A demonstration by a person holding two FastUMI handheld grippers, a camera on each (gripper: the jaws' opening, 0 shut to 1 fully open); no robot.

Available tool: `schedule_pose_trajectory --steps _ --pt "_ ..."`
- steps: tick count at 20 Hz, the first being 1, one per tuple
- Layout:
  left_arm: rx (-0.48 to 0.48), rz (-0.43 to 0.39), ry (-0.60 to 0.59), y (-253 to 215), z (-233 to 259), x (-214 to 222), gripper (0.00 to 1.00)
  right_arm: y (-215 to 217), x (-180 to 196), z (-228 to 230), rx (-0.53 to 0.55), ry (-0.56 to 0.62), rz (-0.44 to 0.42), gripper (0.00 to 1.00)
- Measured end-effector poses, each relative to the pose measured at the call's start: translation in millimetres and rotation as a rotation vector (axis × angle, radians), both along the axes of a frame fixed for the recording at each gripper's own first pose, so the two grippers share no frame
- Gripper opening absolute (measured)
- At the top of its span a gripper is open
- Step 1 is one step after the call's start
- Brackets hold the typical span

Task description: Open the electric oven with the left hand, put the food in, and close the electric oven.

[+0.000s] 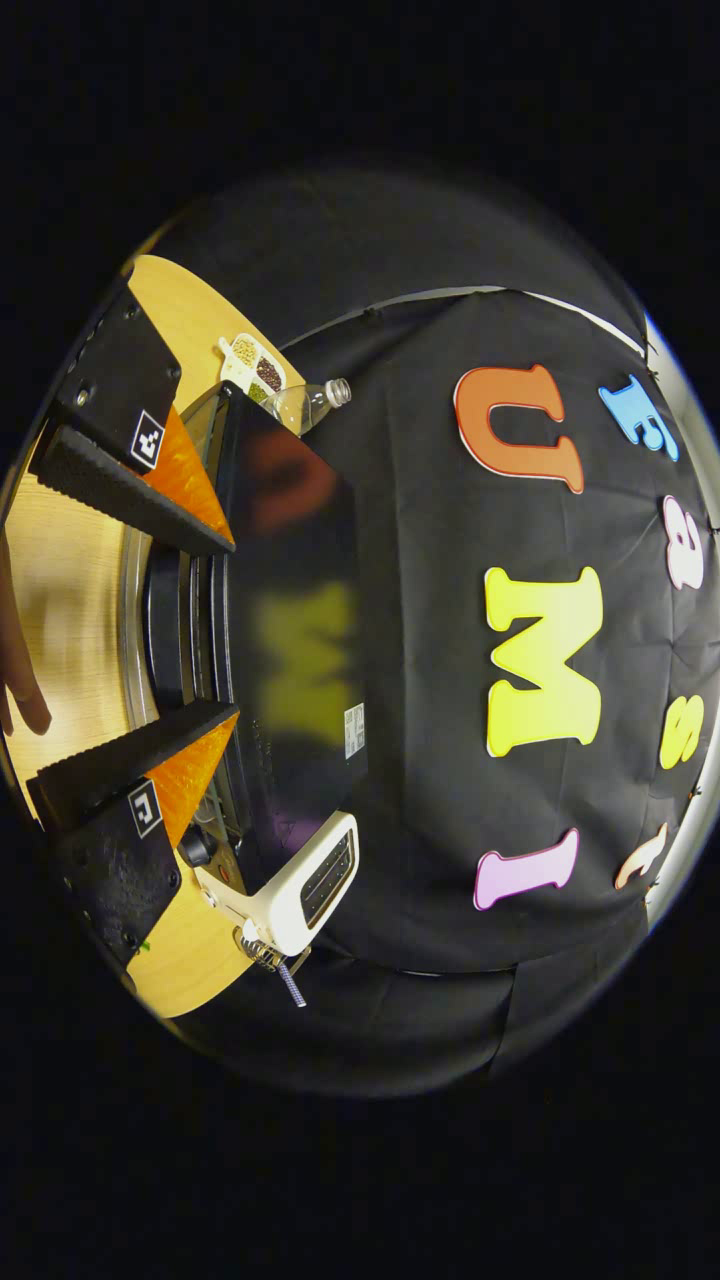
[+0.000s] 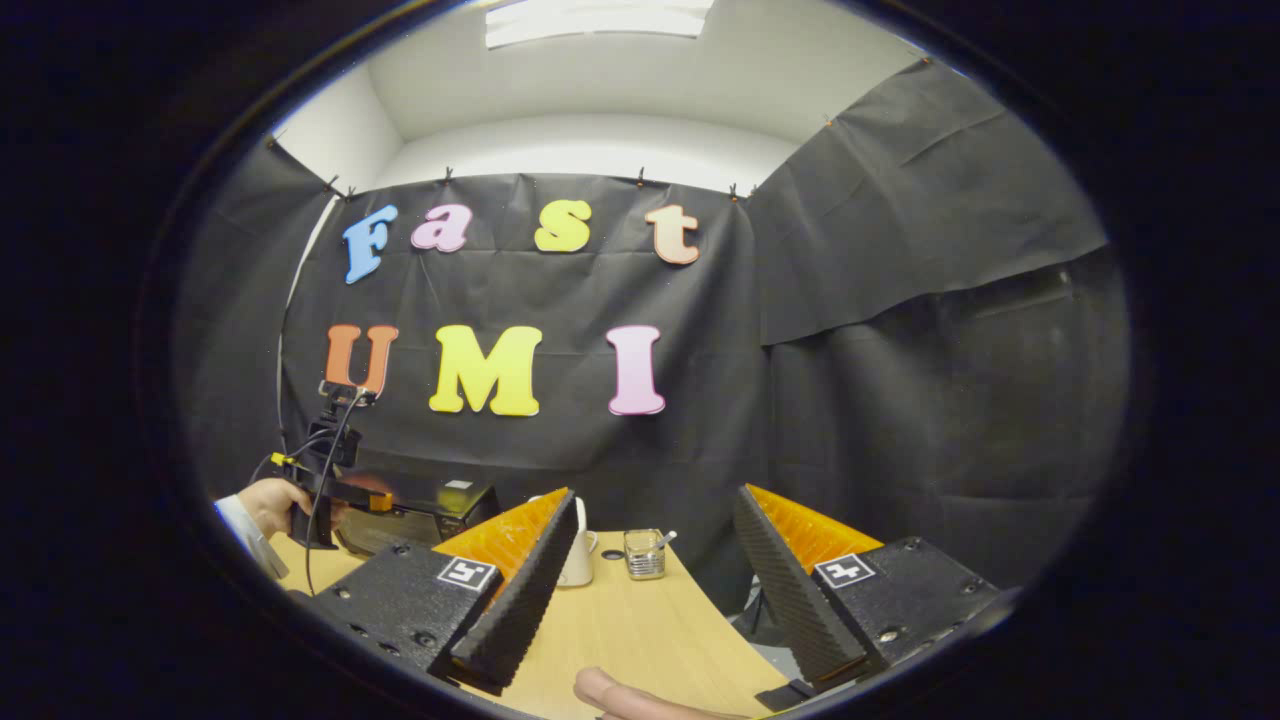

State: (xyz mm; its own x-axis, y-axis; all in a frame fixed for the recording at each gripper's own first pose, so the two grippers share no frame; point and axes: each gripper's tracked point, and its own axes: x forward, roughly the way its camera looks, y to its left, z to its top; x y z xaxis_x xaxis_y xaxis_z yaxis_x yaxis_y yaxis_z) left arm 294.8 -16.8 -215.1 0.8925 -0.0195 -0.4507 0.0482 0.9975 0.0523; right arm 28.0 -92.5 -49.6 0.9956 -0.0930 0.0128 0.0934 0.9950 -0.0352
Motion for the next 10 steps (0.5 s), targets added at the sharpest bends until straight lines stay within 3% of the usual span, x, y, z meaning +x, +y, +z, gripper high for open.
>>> schedule_pose_trajectory --steps 4,5,8,9,10 --pt "-0.019 -0.013 0.017 2 -5 -23 0.98 -3 -14 3 -0.012 -0.017 -0.010 0.90" --pt "-0.021 -0.015 0.019 3 -5 -29 0.98 -1 -17 2 -0.008 -0.011 -0.004 1.00" --pt "-0.014 -0.015 0.017 4 -7 -46 0.98 0 -26 -1 -0.006 0.005 0.014 1.00" --pt "-0.016 -0.011 0.025 4 -10 -54 0.98 -3 -29 0 -0.008 0.005 0.008 0.90" --pt "-0.013 -0.010 0.025 3 -13 -61 0.98 -5 -31 0 -0.007 0.004 0.001 0.90"
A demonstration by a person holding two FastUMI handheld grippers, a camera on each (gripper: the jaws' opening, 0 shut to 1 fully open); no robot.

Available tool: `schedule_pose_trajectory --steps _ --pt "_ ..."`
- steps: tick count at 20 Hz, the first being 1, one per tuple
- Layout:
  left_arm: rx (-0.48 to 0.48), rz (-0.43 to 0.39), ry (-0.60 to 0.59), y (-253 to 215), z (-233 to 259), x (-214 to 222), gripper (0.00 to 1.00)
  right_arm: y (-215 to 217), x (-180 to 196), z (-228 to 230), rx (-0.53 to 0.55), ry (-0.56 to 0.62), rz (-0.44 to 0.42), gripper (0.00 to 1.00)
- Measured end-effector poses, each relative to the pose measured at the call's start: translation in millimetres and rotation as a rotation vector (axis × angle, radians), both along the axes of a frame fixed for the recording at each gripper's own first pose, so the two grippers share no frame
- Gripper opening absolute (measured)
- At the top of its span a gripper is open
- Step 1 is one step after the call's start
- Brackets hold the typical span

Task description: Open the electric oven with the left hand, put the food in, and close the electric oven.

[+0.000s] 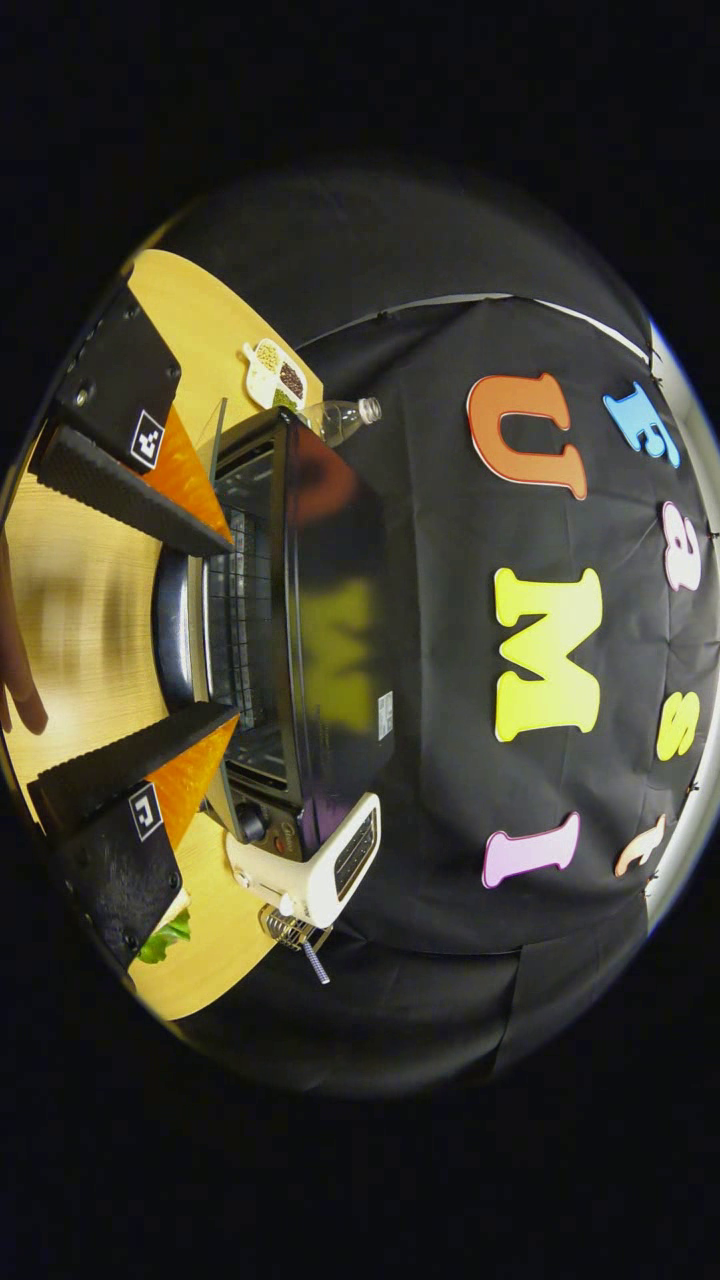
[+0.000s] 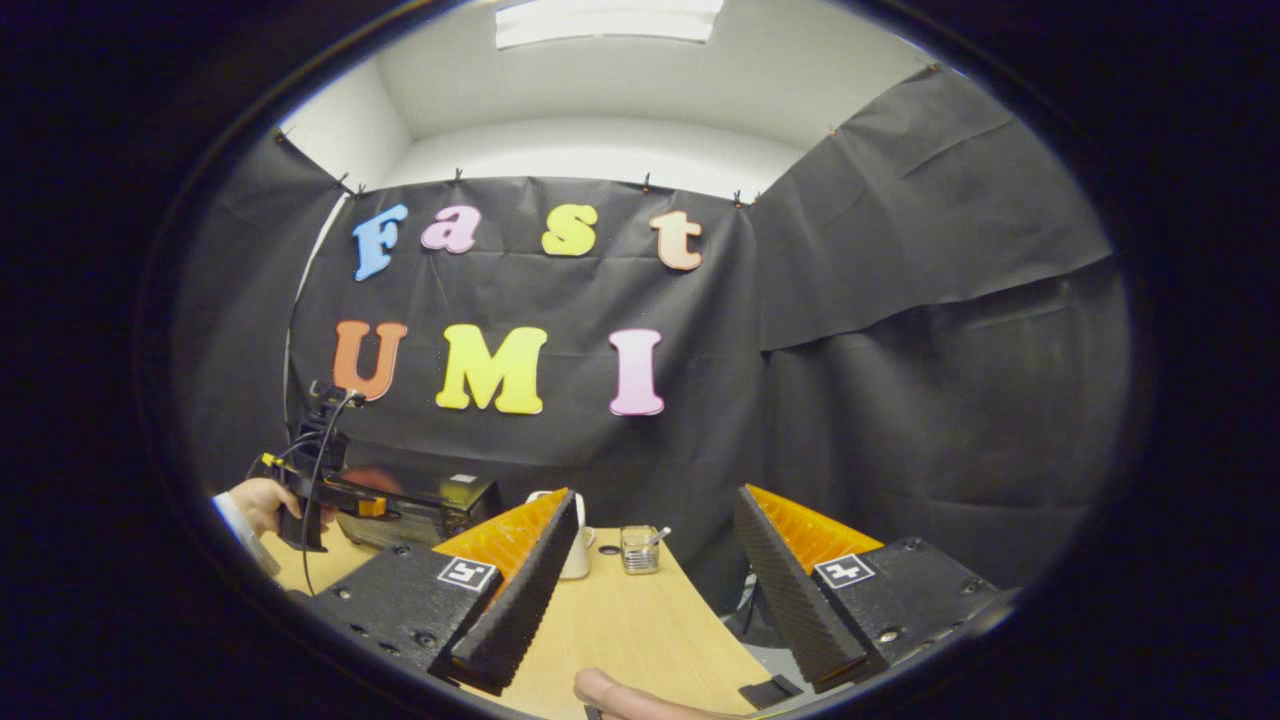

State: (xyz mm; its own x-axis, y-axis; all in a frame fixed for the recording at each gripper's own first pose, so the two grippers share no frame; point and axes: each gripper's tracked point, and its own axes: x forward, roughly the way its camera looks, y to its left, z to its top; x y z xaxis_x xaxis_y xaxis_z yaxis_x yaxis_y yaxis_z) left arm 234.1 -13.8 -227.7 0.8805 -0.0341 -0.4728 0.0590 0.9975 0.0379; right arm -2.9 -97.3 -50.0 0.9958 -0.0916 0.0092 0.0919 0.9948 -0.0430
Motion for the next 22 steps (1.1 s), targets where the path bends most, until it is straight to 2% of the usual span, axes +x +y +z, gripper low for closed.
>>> schedule_pose_trajectory --steps 1,2,5,6,7,8,9,10,11,12,21,22 --pt "0.005 0.000 0.004 -1 -3 -7 0.98 0 -2 0 0.003 0.002 -0.003 0.90" --pt "0.005 0.000 -0.005 0 -6 -14 0.98 1 -5 -2 0.009 0.005 -0.002 1.00" --pt "0.004 -0.001 -0.016 0 -19 -37 0.98 8 -9 -9 0.027 0.028 0.021 1.00" --pt "0.000 0.002 -0.016 0 -26 -46 0.98 9 -10 -12 0.029 0.032 0.025 0.90" --pt "-0.001 0.004 -0.014 0 -31 -53 0.98 8 -12 -13 0.027 0.033 0.024 1.00" --pt "-0.002 0.007 -0.014 0 -36 -58 0.98 7 -13 -15 0.024 0.035 0.022 0.90" --pt "0.000 0.008 -0.018 1 -40 -63 0.98 7 -13 -16 0.024 0.041 0.018 0.90" --pt "0.006 0.009 -0.021 1 -45 -67 0.98 7 -14 -20 0.028 0.046 0.018 1.00" --pt "0.012 0.010 -0.027 0 -49 -70 0.98 9 -15 -21 0.033 0.049 0.025 1.00" --pt "0.018 0.008 -0.036 1 -52 -73 0.97 10 -15 -23 0.035 0.051 0.030 0.90" --pt "0.027 0.023 0.023 2 -107 -101 0.96 20 -4 -44 0.042 0.099 0.040 0.90" --pt "0.038 0.018 0.034 2 -114 -103 0.95 21 -3 -47 0.042 0.104 0.040 1.00"
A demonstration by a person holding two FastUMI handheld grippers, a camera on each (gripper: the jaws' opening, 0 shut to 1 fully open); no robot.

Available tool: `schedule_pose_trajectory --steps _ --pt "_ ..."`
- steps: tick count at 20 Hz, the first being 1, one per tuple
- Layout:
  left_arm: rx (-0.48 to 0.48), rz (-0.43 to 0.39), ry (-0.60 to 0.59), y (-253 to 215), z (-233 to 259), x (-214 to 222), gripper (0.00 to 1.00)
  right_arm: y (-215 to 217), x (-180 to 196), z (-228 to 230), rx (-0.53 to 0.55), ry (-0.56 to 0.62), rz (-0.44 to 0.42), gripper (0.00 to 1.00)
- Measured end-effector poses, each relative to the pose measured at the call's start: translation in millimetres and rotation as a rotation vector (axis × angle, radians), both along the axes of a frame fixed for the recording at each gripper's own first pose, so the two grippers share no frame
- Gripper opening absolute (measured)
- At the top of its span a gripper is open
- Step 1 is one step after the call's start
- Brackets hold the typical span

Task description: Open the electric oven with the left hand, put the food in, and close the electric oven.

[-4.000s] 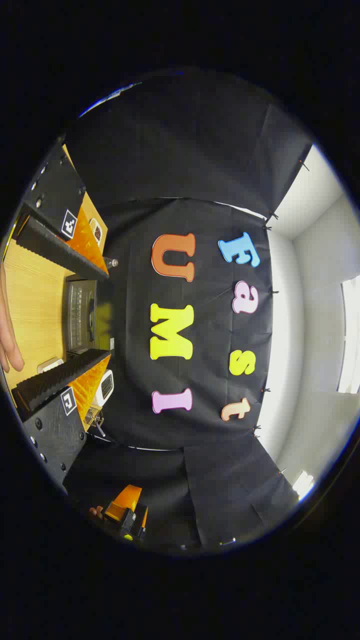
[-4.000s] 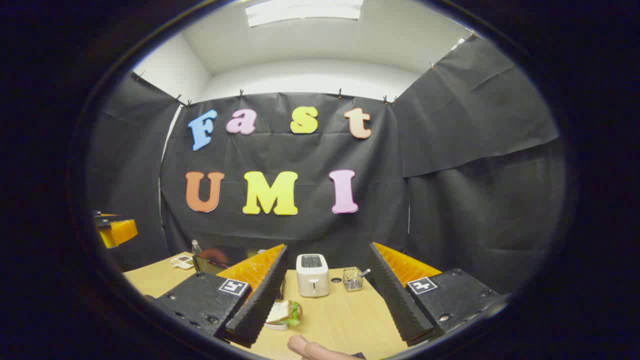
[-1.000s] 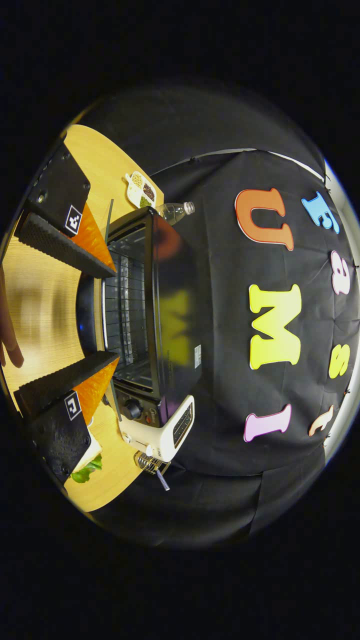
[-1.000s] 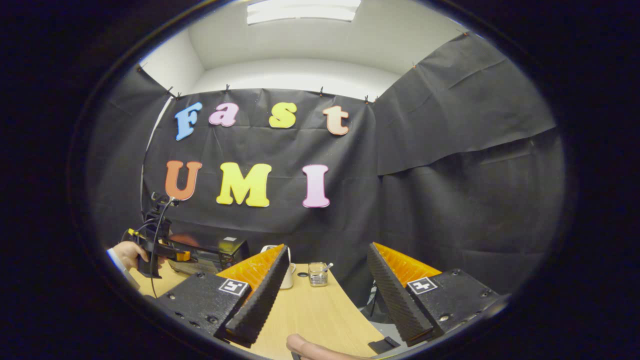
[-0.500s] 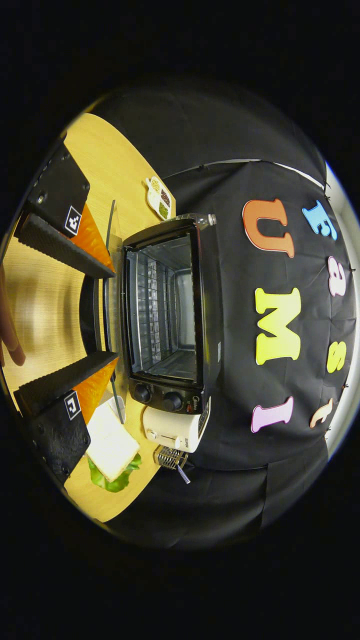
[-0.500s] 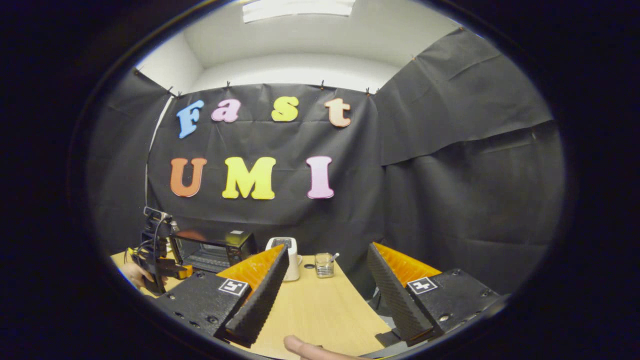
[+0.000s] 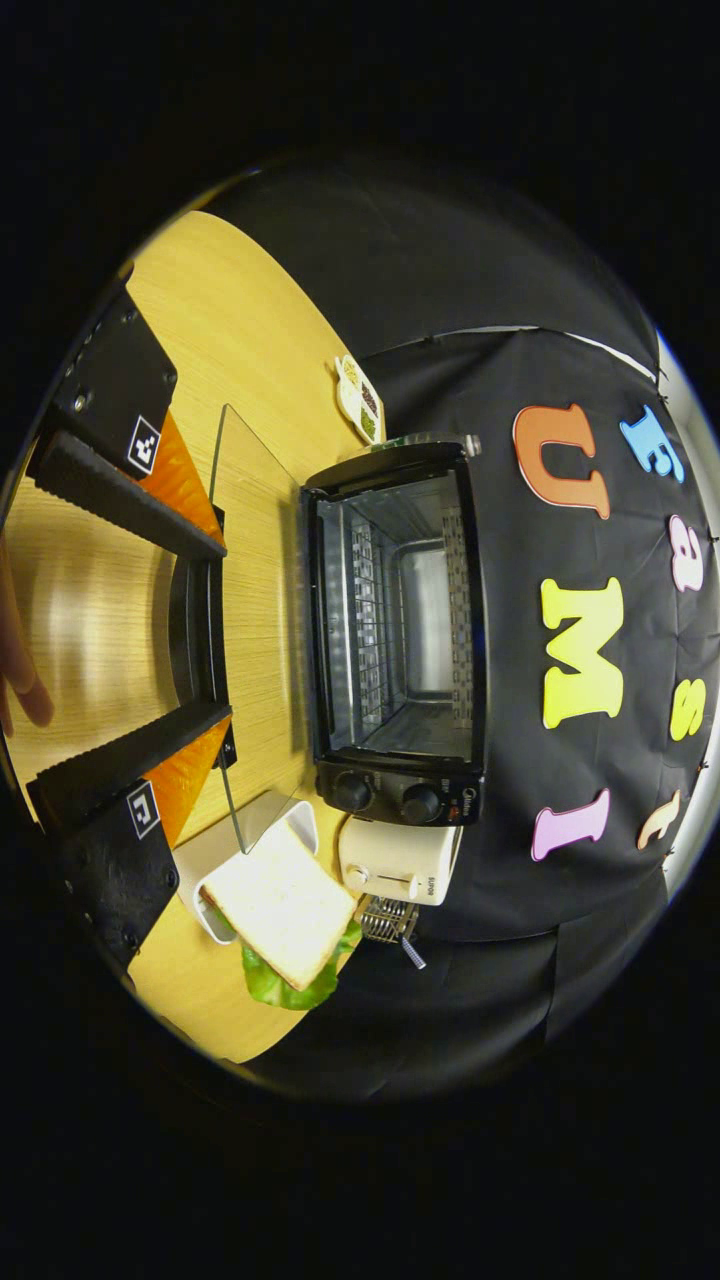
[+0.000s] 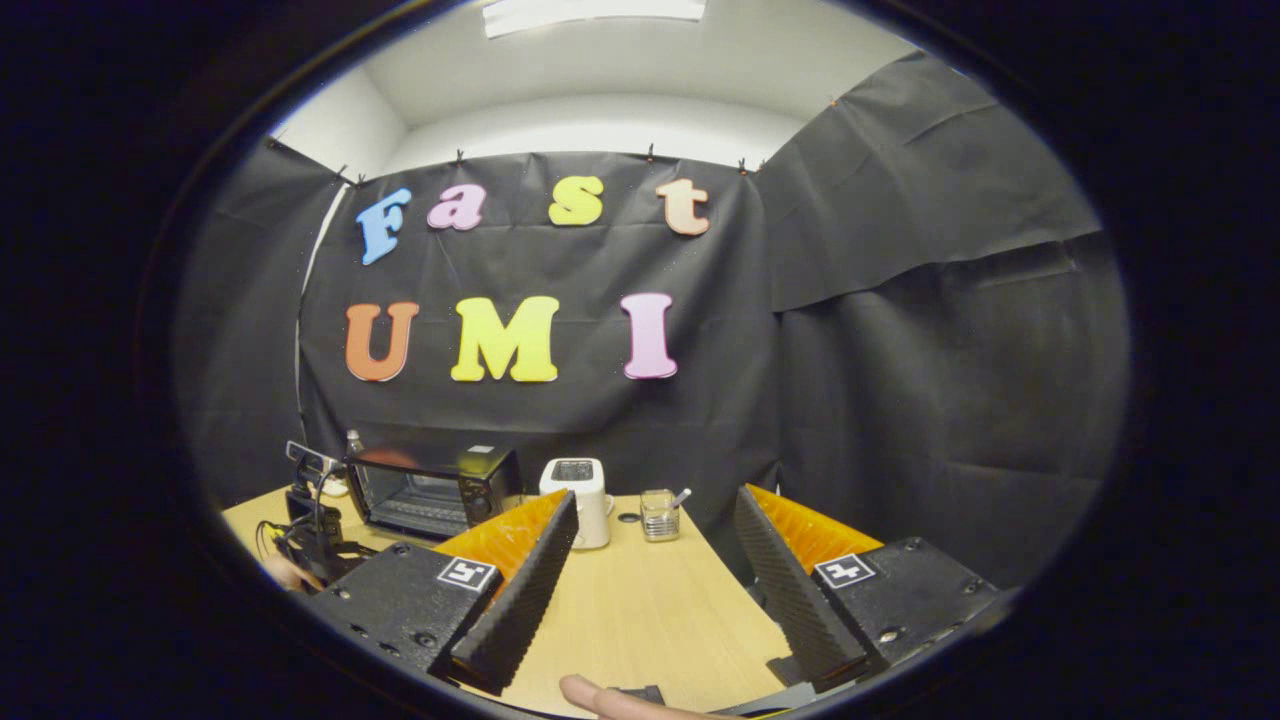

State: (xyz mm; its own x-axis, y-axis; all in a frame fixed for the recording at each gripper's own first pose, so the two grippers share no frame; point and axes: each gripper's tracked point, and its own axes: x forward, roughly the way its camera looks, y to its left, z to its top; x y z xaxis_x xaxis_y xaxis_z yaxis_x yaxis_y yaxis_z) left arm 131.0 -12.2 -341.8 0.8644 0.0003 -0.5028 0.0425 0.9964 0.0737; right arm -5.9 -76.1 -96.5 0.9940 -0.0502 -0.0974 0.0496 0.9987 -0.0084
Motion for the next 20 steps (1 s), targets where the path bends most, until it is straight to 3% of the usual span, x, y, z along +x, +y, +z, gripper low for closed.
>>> schedule_pose_trajectory --steps 1,2,4,5,6,7,8,9,10,11,12,13,14,16,17,18,19,20 --pt "0.013 -0.009 0.007 -3 -9 -2 0.94 2 2 -1 -0.001 0.003 0.002 1.00" --pt "0.033 -0.019 0.021 -4 -18 -4 0.94 5 4 -4 -0.006 0.007 0.004 0.90" --pt "0.047 -0.028 -0.003 -4 -17 -4 0.94 9 10 -10 -0.018 0.024 0.006 0.90" --pt "0.044 -0.026 -0.011 -3 -16 -4 1.00 12 14 -14 -0.019 0.031 0.011 1.00" --pt "0.040 -0.025 -0.019 -4 -15 -4 0.94 16 19 -18 -0.018 0.043 0.016 0.90" --pt "0.036 -0.030 -0.039 -6 -11 -4 1.00 20 26 -24 -0.019 0.063 0.025 0.90" --pt "0.037 -0.033 -0.058 -7 -5 -6 0.95 24 32 -31 -0.021 0.087 0.037 1.00" --pt "0.035 -0.032 -0.079 -7 3 -10 0.95 27 40 -35 -0.024 0.107 0.045 1.00" --pt "0.030 -0.033 -0.108 -8 12 -13 0.96 29 49 -38 -0.026 0.124 0.050 0.91" --pt "0.021 -0.033 -0.138 -9 27 -17 0.96 31 58 -41 -0.030 0.142 0.057 1.00" --pt "0.011 -0.037 -0.165 -10 42 -21 0.96 34 68 -46 -0.032 0.168 0.069 0.90" --pt "0.003 -0.043 -0.197 -13 59 -25 0.96 41 78 -49 -0.034 0.196 0.096 0.90" --pt "0.002 -0.050 -0.237 -15 79 -30 0.96 51 87 -54 -0.032 0.228 0.133 1.00" --pt "0.011 -0.048 -0.313 -12 116 -36 0.96 62 105 -65 -0.029 0.295 0.194 1.00" --pt "0.014 -0.039 -0.344 -8 135 -38 0.96 65 114 -69 -0.029 0.326 0.215 0.91" --pt "0.012 -0.028 -0.373 -5 151 -41 0.96 70 123 -74 -0.031 0.356 0.238 1.00" --pt "0.004 -0.019 -0.398 -3 167 -43 0.96 75 131 -81 -0.027 0.384 0.266 0.91" --pt "-0.008 -0.010 -0.413 -2 181 -47 0.95 81 138 -90 -0.016 0.419 0.291 1.00"
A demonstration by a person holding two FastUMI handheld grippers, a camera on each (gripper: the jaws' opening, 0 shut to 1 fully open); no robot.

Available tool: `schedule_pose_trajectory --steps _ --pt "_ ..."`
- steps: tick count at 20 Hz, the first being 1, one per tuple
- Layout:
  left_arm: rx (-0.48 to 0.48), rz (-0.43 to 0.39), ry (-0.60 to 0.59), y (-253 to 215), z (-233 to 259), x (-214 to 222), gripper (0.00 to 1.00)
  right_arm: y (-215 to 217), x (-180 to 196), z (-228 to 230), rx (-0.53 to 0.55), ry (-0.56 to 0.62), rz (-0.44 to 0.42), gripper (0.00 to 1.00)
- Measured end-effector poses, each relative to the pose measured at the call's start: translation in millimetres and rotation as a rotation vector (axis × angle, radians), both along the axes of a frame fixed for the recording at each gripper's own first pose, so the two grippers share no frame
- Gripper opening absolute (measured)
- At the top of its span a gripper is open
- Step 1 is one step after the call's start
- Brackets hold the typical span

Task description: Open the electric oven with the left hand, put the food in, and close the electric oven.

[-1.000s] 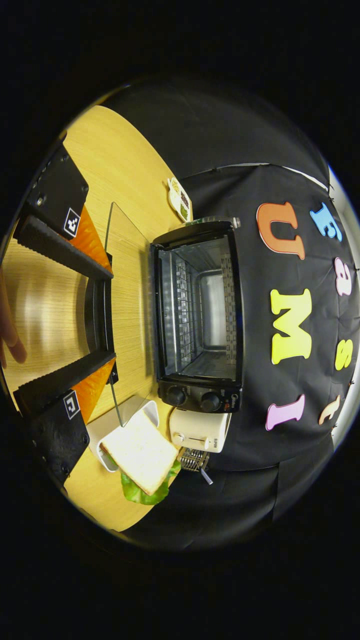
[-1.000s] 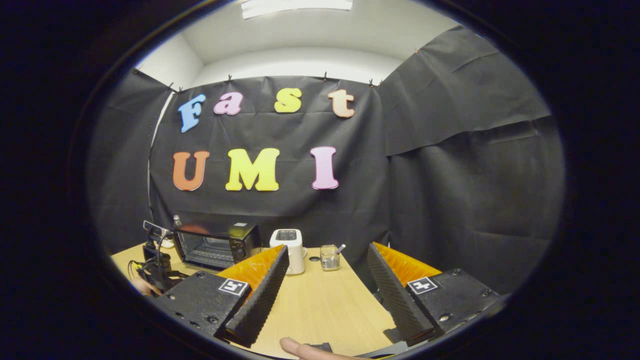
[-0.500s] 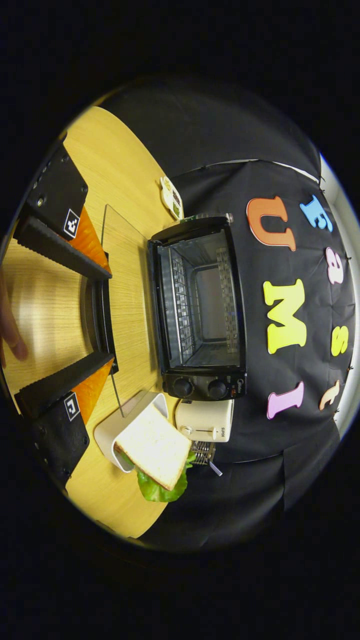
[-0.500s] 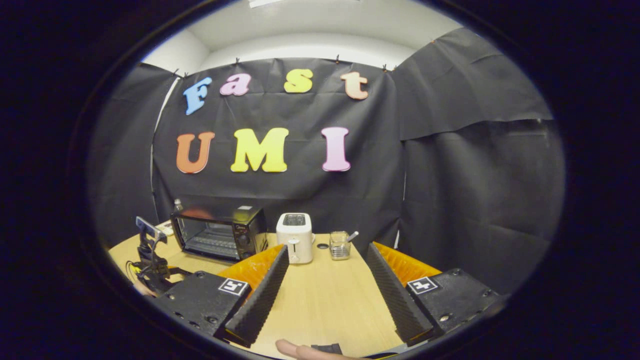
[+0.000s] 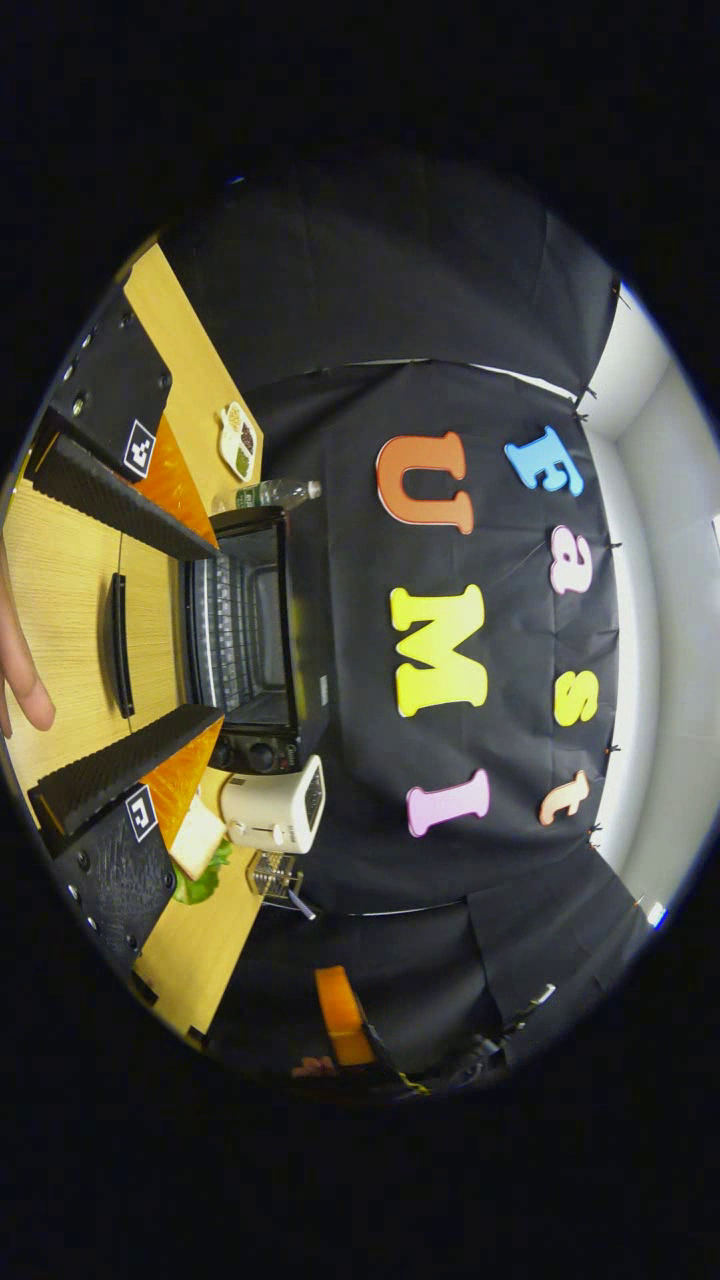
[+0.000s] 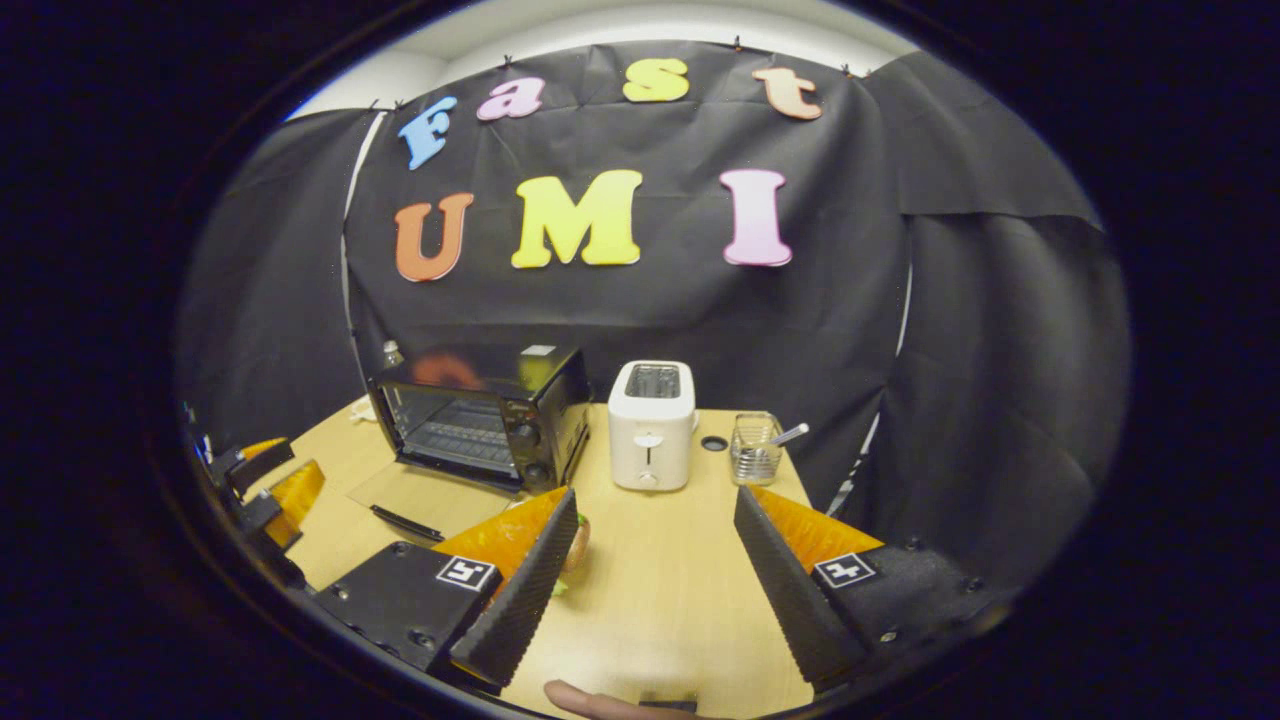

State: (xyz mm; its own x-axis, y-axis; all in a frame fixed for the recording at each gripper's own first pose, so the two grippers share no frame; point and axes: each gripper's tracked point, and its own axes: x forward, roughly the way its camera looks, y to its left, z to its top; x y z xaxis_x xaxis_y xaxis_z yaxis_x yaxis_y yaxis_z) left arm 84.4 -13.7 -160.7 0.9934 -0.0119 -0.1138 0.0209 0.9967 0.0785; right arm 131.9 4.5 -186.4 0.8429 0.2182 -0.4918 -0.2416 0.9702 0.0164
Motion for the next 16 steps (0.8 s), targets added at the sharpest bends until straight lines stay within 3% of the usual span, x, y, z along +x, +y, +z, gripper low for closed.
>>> schedule_pose_trajectory --steps 1,2,5,6,7,11,12,13,14,15,16 --pt "-0.009 0.011 -0.010 4 13 -4 0.95 6 7 -11 0.017 0.049 0.024 0.91" --pt "-0.011 0.023 -0.027 8 27 -7 0.95 12 11 -24 0.044 0.102 0.050 1.00" --pt "0.014 0.069 -0.071 24 58 -18 0.95 31 25 -61 0.136 0.281 0.111 1.00" --pt "0.025 0.088 -0.078 30 64 -22 0.95 36 28 -72 0.166 0.343 0.124 0.89" --pt "0.031 0.109 -0.078 36 66 -25 0.95 41 30 -84 0.196 0.410 0.137 0.99" --pt "0.003 0.158 -0.079 51 80 -39 0.96 68 34 -119 0.291 0.617 0.223 0.98" --pt "-0.004 0.162 -0.085 53 85 -43 0.95 73 37 -125 0.306 0.641 0.232 0.85" --pt "-0.007 0.161 -0.089 53 87 -46 0.95 76 39 -131 0.317 0.666 0.241 0.84" --pt "-0.007 0.161 -0.091 53 90 -48 0.95 81 42 -136 0.330 0.694 0.254 0.95" --pt "-0.005 0.160 -0.094 53 92 -49 0.95 84 42 -140 0.349 0.724 0.261 0.82" --pt "-0.002 0.156 -0.099 54 93 -53 0.95 88 43 -145 0.370 0.758 0.266 0.92"
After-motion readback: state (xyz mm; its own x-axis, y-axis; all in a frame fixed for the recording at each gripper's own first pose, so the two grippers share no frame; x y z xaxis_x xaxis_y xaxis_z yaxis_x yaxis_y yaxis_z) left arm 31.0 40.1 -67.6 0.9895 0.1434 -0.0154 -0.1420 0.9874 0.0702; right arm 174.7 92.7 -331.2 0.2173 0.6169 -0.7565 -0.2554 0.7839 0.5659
